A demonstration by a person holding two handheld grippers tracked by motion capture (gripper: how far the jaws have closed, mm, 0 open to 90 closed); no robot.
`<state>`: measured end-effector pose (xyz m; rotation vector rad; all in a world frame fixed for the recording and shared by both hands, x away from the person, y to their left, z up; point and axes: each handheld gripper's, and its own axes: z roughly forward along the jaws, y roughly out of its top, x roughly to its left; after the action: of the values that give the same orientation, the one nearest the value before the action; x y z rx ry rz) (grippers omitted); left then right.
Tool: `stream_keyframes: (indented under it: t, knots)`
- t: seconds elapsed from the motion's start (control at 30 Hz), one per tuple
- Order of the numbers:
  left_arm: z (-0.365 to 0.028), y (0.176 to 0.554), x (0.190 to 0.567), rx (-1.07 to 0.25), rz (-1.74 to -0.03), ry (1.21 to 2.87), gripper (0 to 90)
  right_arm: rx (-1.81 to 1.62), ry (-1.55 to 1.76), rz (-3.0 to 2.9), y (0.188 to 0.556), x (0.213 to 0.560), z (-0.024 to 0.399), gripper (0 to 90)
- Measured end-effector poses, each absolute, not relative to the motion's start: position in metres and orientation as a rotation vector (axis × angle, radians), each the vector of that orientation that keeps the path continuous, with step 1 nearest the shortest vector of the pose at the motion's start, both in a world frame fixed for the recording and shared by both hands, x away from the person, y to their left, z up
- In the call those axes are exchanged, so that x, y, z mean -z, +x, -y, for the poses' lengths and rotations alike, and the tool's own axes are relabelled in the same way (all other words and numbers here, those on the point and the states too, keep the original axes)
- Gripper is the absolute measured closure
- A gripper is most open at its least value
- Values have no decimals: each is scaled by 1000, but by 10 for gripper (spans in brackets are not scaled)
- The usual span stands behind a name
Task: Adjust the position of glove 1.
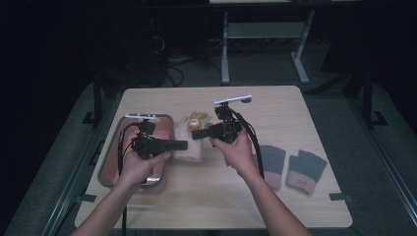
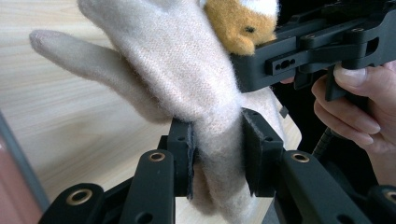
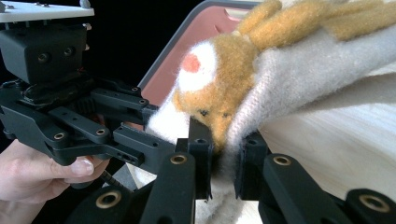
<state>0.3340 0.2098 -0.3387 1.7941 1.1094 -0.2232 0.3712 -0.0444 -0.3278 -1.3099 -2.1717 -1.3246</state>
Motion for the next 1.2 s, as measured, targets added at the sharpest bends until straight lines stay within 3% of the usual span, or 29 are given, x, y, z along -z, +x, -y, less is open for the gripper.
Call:
stream_keyframes:
  t: [1.2]
  knots:
    - [-282, 335, 313, 164, -1157, 1768, 676, 1330, -1188, 2191, 391, 305, -28, 797]
